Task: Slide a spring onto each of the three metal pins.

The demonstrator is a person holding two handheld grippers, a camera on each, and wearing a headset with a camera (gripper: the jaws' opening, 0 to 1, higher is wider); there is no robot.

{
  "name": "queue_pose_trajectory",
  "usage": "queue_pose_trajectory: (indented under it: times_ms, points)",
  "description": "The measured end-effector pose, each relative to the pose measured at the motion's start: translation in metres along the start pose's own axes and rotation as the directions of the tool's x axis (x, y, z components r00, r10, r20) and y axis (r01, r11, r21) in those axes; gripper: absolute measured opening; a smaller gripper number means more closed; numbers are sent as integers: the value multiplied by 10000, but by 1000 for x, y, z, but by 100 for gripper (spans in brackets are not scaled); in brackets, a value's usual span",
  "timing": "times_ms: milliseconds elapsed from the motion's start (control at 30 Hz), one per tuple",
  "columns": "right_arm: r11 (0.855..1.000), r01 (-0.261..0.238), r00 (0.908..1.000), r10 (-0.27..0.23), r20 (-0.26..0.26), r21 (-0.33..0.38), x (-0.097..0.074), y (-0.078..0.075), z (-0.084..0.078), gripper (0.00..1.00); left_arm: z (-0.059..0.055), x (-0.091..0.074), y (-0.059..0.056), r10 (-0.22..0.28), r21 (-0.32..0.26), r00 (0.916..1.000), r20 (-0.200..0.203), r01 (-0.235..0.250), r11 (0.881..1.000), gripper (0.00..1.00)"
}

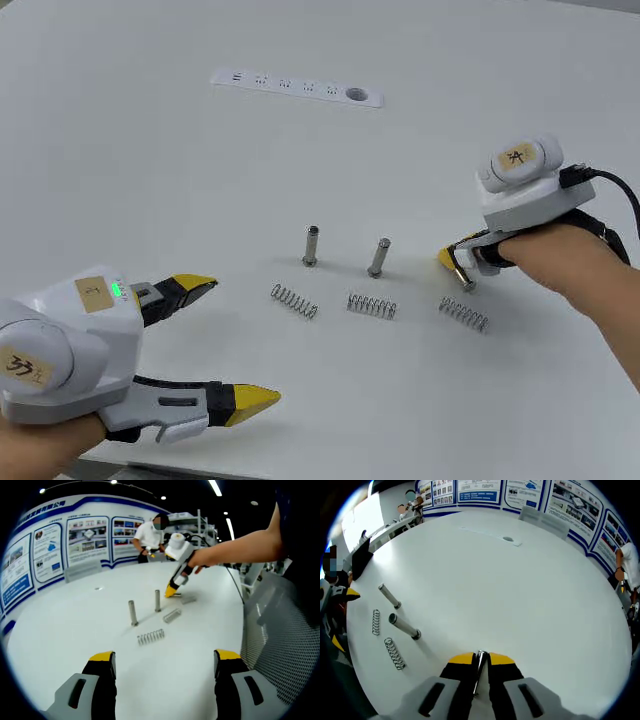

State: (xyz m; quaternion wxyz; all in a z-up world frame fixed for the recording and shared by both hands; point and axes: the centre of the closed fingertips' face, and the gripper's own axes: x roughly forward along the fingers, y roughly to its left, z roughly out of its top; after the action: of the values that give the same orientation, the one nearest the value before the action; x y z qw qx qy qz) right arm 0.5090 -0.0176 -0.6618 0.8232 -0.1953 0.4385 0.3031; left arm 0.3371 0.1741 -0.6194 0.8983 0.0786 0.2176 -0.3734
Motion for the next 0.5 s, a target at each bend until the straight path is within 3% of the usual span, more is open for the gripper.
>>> queue_pose_trajectory:
  times_ms: [300,500]
  points:
    - [9996,-7,9999,10,-117,273,0,0,0,9,1,2,-2,-39,38,10000,-17,39,10000,82]
    - [9985,-45,10000,46,-6,553,-3,1,-2,8,7,1,-2,-16,149,10000,67,15,9999,82]
